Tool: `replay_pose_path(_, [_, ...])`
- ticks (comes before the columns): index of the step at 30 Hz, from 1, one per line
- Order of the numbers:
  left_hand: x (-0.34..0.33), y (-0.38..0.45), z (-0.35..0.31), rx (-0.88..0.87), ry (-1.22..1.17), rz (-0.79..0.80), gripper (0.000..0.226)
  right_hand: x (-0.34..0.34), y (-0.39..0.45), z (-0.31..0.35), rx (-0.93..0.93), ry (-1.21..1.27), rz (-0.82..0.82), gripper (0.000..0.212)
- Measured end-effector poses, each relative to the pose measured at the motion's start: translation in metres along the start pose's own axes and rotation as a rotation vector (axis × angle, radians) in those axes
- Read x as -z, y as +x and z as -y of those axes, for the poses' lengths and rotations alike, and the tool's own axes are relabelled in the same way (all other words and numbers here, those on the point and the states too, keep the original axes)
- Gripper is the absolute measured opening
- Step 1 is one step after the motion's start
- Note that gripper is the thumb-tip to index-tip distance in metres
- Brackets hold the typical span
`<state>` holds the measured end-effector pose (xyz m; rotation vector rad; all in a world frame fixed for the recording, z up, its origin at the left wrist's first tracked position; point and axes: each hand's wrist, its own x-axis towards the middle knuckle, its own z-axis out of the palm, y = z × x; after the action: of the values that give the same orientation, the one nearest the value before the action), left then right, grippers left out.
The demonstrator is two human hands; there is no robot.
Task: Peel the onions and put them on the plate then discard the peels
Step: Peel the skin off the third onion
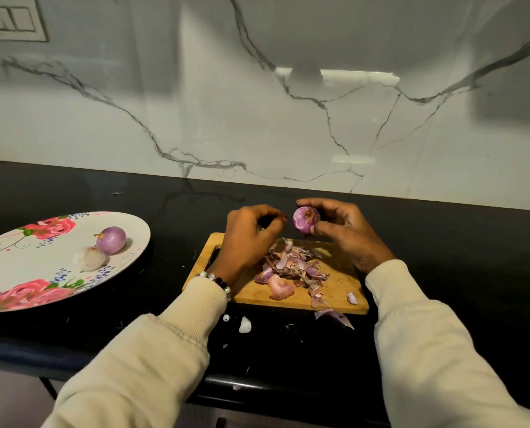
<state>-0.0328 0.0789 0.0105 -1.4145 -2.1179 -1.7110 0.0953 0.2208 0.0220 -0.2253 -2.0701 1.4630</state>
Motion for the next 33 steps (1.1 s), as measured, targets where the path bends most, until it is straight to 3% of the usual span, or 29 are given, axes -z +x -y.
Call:
replay_pose_path(16, [0.000,-0.007,-0.009,0.230,-0.359,0.129,0.016,-0.003,-0.003,0.002,0.099,-0.046,0.069,0.042])
replay_pose_path(29, [-0.004,-0.010,-0.007,0.115,-0.067,0.072,0.019,-0.006,-0.004,0.004,0.092,-0.099,0.097,0.048])
replay_pose_path(33, [-0.003,-0.007,-0.003,0.062,-0.035,-0.017,0.021,-0.006,-0.005,0.005,0.102,-0.067,0.068,0.046])
